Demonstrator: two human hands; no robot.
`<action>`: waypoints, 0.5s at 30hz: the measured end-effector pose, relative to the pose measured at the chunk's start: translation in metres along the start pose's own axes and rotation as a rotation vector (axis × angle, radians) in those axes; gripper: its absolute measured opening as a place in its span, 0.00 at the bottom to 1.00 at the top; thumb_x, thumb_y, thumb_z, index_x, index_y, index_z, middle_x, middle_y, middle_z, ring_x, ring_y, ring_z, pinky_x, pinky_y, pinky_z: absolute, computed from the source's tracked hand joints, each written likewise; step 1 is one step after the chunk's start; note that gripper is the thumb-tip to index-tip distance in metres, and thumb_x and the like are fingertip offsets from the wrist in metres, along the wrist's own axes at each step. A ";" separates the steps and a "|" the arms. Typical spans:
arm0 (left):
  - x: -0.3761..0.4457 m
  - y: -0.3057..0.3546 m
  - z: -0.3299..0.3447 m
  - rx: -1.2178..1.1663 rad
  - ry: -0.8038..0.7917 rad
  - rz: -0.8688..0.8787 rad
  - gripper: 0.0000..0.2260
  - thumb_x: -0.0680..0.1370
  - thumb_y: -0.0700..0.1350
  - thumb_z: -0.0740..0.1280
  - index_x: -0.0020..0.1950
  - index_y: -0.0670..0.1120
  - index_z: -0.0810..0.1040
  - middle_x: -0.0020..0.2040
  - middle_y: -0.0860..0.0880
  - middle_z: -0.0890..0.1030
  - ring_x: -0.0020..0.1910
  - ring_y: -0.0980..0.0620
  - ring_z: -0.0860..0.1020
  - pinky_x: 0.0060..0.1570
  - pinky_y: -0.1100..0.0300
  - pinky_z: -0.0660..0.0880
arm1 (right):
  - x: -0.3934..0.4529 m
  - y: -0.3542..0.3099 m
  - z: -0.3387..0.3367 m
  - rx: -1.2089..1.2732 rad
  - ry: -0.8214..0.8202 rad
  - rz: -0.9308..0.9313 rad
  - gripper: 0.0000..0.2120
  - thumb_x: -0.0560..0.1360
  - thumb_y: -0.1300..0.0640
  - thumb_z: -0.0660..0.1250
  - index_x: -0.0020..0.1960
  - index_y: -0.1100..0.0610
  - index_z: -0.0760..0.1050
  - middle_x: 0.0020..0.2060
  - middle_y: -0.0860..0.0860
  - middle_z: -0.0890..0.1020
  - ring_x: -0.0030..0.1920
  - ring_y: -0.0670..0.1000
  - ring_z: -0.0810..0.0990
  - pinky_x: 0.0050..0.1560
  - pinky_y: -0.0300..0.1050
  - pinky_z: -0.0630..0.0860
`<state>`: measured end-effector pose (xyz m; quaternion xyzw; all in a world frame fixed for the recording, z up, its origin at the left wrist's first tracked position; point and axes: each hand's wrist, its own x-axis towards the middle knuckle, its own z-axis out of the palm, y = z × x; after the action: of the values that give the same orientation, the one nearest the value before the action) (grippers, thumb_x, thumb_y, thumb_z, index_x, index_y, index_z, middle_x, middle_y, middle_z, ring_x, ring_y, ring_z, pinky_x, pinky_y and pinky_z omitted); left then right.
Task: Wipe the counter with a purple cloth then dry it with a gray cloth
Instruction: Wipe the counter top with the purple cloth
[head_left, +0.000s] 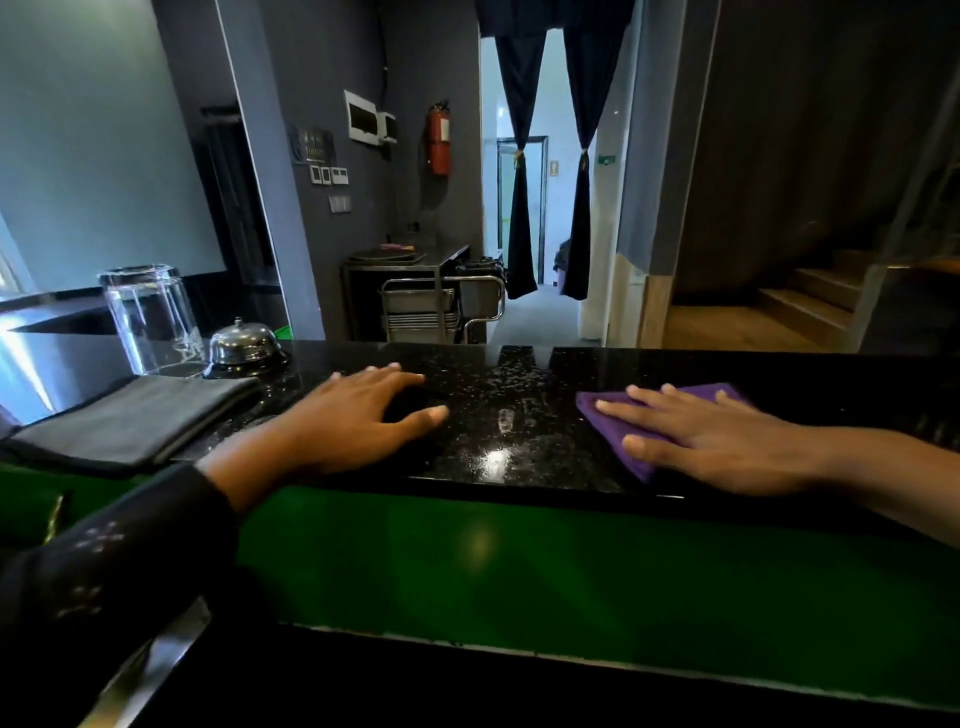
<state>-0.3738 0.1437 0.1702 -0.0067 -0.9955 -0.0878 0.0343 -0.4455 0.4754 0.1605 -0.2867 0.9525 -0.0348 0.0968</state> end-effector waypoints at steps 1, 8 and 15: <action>-0.002 -0.014 0.000 0.022 -0.007 -0.028 0.47 0.62 0.79 0.41 0.76 0.57 0.56 0.78 0.50 0.54 0.77 0.51 0.52 0.74 0.48 0.46 | 0.003 0.001 -0.003 -0.001 -0.003 0.027 0.43 0.53 0.16 0.31 0.67 0.25 0.38 0.77 0.40 0.43 0.77 0.49 0.42 0.72 0.63 0.39; 0.007 -0.035 0.016 0.034 -0.003 -0.104 0.35 0.73 0.71 0.47 0.76 0.57 0.54 0.78 0.51 0.53 0.77 0.52 0.51 0.74 0.48 0.44 | 0.092 -0.034 -0.018 0.059 0.063 0.330 0.42 0.64 0.21 0.38 0.75 0.35 0.43 0.78 0.49 0.44 0.77 0.61 0.41 0.69 0.72 0.38; 0.006 -0.037 0.016 0.022 0.008 -0.102 0.34 0.75 0.70 0.47 0.76 0.56 0.56 0.78 0.50 0.55 0.77 0.51 0.52 0.73 0.47 0.46 | 0.084 -0.132 0.006 0.035 0.070 0.066 0.36 0.71 0.25 0.40 0.76 0.36 0.44 0.78 0.48 0.44 0.77 0.58 0.41 0.70 0.69 0.36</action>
<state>-0.3812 0.1097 0.1480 0.0446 -0.9953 -0.0785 0.0336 -0.4422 0.3188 0.1567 -0.2518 0.9635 -0.0585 0.0697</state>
